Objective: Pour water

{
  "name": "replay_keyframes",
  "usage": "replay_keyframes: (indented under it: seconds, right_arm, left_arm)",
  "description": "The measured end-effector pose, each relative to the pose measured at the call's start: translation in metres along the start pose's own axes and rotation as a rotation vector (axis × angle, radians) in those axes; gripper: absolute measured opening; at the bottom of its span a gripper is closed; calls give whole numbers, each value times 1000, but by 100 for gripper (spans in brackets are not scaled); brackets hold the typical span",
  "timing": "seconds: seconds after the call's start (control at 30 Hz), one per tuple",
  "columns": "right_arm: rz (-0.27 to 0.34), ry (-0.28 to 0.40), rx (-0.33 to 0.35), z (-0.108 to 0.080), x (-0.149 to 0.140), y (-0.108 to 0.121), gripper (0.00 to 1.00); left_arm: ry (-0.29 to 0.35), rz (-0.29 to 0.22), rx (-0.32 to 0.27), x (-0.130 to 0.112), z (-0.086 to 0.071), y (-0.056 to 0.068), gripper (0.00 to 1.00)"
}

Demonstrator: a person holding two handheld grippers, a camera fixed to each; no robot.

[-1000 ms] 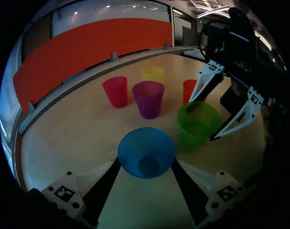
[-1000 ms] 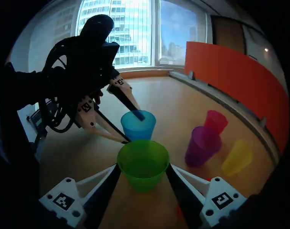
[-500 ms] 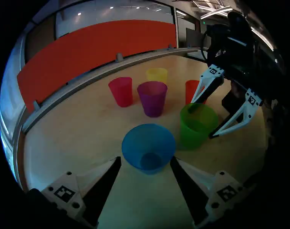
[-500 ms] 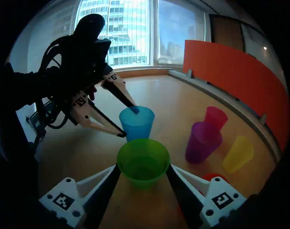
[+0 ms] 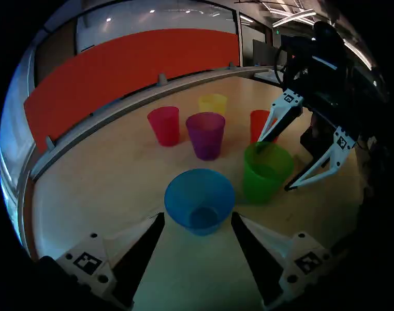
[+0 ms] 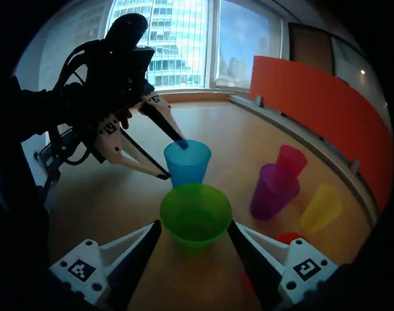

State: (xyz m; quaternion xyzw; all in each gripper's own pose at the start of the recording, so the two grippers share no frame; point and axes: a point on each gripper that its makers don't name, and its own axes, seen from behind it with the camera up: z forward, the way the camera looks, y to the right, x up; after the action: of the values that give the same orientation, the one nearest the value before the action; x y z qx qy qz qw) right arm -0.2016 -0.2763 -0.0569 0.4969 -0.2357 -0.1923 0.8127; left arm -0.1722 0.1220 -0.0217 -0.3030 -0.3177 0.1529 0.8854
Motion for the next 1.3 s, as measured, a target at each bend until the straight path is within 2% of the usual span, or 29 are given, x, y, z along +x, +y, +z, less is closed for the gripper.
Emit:
replay_keyframes:
  seconds: [0.27, 0.5, 0.87, 1.3]
  right_arm:
    - [2, 30, -17, -11, 9, 0, 100]
    - [2, 64, -42, -28, 18, -1, 100]
    - [40, 148, -101, -65, 30, 0, 100]
    - [81, 232, -187, -101, 37, 6, 100]
  left_arm:
    - [10, -10, 24, -1, -9, -4, 96]
    - [37, -24, 57, 3, -24, -6, 96]
    - [130, -90, 110, 19, -51, -8, 96]
    - [257, -155, 185, 40, -79, -20, 96]
